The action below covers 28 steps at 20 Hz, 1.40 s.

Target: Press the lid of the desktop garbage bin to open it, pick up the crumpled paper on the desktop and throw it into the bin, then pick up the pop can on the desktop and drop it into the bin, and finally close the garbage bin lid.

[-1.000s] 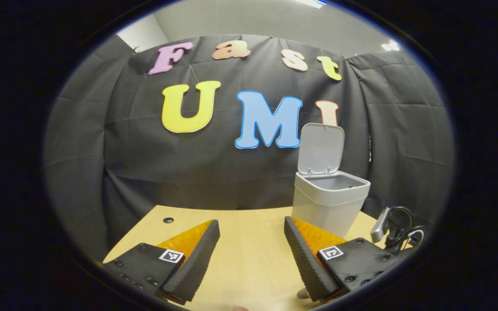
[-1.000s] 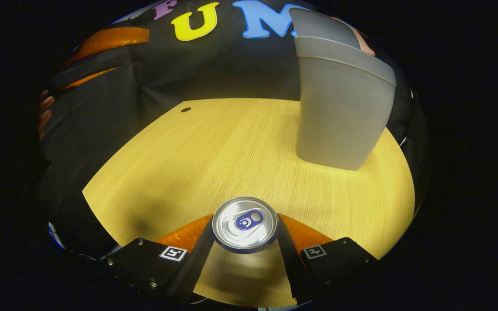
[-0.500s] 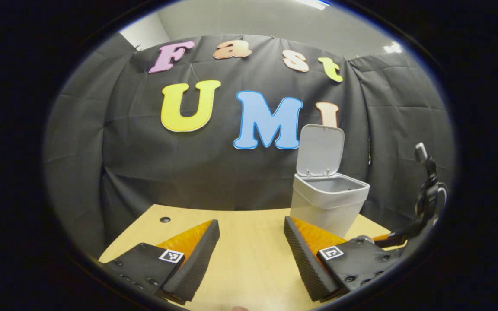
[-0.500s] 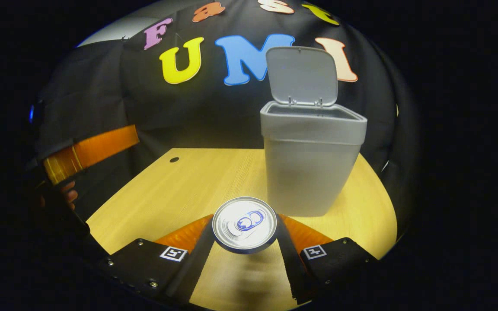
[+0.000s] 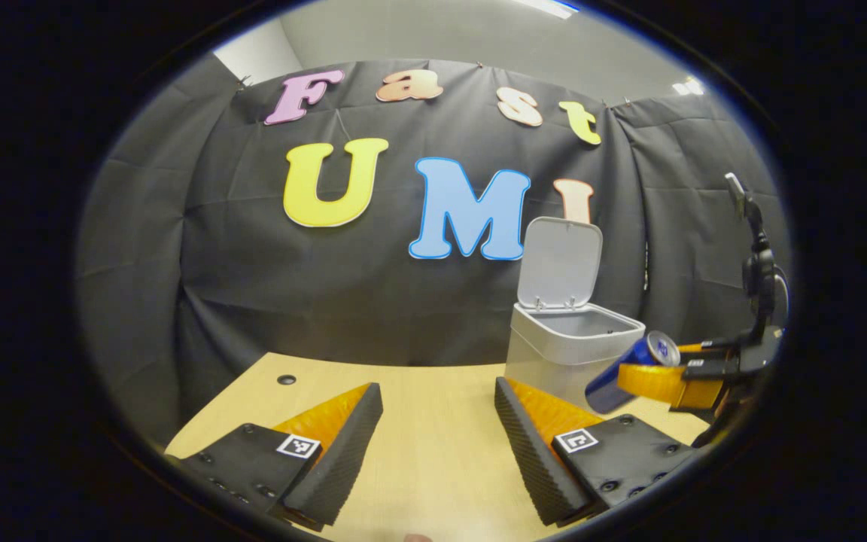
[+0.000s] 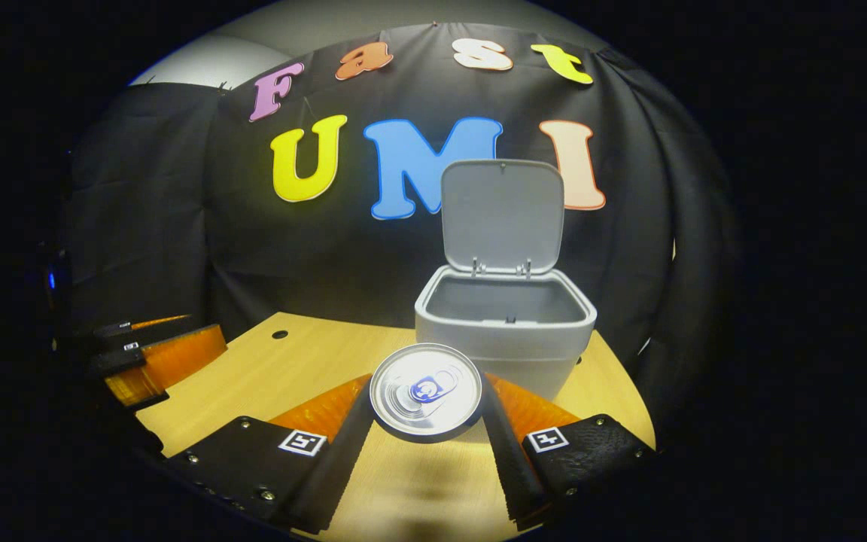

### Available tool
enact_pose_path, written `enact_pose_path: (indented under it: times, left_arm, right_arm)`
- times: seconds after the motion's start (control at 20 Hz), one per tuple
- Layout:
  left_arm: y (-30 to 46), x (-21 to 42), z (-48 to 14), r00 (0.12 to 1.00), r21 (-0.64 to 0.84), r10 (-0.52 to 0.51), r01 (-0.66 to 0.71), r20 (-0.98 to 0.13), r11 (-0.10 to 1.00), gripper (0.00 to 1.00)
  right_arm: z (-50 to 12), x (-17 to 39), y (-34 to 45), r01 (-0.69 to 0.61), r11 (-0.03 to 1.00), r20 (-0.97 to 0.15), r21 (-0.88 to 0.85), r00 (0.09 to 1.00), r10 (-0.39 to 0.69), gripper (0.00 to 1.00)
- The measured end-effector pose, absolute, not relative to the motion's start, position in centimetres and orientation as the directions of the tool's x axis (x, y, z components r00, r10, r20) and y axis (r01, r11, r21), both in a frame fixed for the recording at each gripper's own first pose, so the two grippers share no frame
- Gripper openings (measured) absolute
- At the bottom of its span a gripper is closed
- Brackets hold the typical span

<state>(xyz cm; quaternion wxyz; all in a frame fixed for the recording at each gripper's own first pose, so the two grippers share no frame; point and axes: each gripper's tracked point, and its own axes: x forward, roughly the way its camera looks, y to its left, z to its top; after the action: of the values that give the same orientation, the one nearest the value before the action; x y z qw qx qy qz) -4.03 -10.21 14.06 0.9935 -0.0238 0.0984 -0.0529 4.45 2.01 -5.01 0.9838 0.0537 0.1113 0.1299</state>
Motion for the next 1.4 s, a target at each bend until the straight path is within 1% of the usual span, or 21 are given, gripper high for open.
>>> enact_pose_path:
  times: [0.2,0.25,0.3,0.35,0.6,0.75,0.8,0.85,0.9,0.95,1.15,1.2,1.35,1.4]
  left_arm:
    - [-10.1,-4.1,14.0,0.976,-0.054,-0.102,0.094,-0.195,0.994,1.0]
    - [-10.1,-4.0,14.0,0.976,-0.053,-0.1,0.092,-0.196,0.994,0.98]
    - [-10.1,-4.1,14.0,0.975,-0.054,-0.1,0.091,-0.196,0.994,0.98]
    - [-10.1,-4.0,14.0,0.976,-0.054,-0.098,0.089,-0.197,0.995,1.0]
    - [-10.3,-3.9,14.3,0.977,-0.055,-0.095,0.086,-0.192,0.995,1.0]
    - [-10.6,-4.1,14.4,0.978,-0.05,-0.093,0.085,-0.189,0.995,1.0]
    - [-10.5,-4.2,14.4,0.978,-0.046,-0.089,0.081,-0.189,0.996,0.98]
    - [-10.4,-4.3,14.4,0.978,-0.044,-0.085,0.078,-0.189,0.996,1.0]
    - [-10.3,-4.4,14.4,0.979,-0.042,-0.081,0.075,-0.189,0.996,1.0]
    - [-10.3,-4.3,14.4,0.979,-0.043,-0.078,0.071,-0.189,0.997,0.98]
    - [-10.0,-4.4,14.5,0.979,-0.047,-0.064,0.056,-0.192,0.997,0.98]
    - [-9.9,-4.5,14.5,0.979,-0.046,-0.06,0.052,-0.192,0.998,1.0]
    - [-9.9,-4.5,14.5,0.98,-0.04,-0.05,0.043,-0.193,0.998,1.0]
    - [-9.9,-4.5,14.5,0.98,-0.038,-0.047,0.04,-0.193,0.998,0.98]
  right_arm:
    - [-1.4,6.3,0.4,-0.225,0.969,-0.111,0.098,0.966,0.235,0.82]
    - [-0.6,6.6,0.1,-0.219,0.972,-0.09,0.091,0.97,0.227,0.82]
    - [0.2,6.9,-0.2,-0.212,0.974,-0.071,0.084,0.973,0.218,0.82]
    - [1.1,7.4,-0.5,-0.206,0.975,-0.05,0.078,0.976,0.21,0.82]
    - [2.9,9.7,-1.8,-0.171,0.984,-0.002,0.042,0.985,0.171,0.82]
    - [3.0,11.1,-2.3,-0.159,0.987,0.001,0.025,0.987,0.159,0.81]
    - [2.9,11.7,-2.4,-0.156,0.988,0.001,0.019,0.988,0.156,0.82]
    - [2.8,12.2,-2.5,-0.153,0.988,-0.002,0.014,0.988,0.153,0.81]
    - [2.5,12.7,-2.5,-0.152,0.988,-0.003,0.01,0.988,0.152,0.82]
    - [2.3,13.2,-2.6,-0.149,0.989,-0.008,0.004,0.989,0.15,0.82]
    - [0.8,15.2,-2.7,-0.15,0.989,-0.045,-0.012,0.988,0.149,0.82]
    - [0.4,15.7,-2.7,-0.149,0.989,-0.056,-0.011,0.987,0.149,0.82]
    - [-0.8,16.8,-2.5,-0.153,0.988,-0.092,0.002,0.984,0.153,0.82]
    - [-1.1,17.3,-2.5,-0.152,0.988,-0.1,0.001,0.983,0.151,0.82]
